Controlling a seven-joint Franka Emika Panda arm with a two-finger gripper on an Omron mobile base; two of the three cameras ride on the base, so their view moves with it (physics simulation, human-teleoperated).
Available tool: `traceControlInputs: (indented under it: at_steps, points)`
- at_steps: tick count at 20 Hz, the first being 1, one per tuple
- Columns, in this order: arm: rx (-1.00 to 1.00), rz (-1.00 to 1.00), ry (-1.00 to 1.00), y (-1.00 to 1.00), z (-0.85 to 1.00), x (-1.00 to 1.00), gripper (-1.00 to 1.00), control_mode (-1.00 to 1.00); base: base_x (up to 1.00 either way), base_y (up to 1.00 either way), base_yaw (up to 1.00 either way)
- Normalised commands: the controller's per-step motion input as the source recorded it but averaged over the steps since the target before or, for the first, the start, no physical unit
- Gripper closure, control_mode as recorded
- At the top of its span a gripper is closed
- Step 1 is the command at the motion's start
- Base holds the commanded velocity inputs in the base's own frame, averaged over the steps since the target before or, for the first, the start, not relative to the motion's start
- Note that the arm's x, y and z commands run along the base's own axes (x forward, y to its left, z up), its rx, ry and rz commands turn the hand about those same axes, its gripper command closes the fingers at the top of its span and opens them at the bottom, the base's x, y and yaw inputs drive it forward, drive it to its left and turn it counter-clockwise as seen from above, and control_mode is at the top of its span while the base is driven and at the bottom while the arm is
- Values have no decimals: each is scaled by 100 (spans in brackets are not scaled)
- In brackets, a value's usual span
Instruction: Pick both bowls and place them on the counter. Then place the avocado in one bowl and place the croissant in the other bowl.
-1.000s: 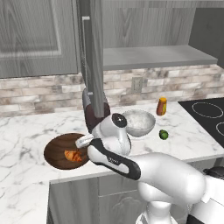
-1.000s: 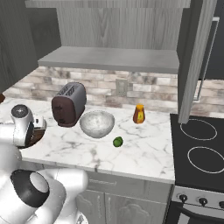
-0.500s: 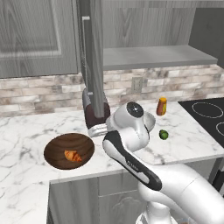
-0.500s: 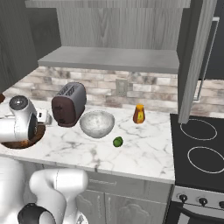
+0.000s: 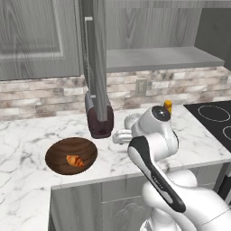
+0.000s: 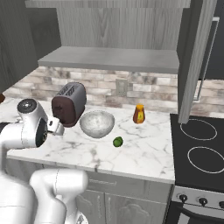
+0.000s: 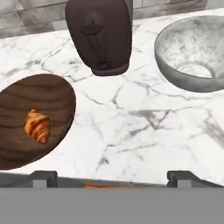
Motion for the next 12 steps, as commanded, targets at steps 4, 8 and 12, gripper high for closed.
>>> traceControlInputs:
  at_steps: [4,8,12]
  points:
    - [1,-19,12,-79,0,-28,-100,-100,0,0,0]
    - [5,-22,12,-81,0,-23,-100,-100,0,0,0]
    - [10,-23,15,-91,0,-19,-100,-100,0,0,0]
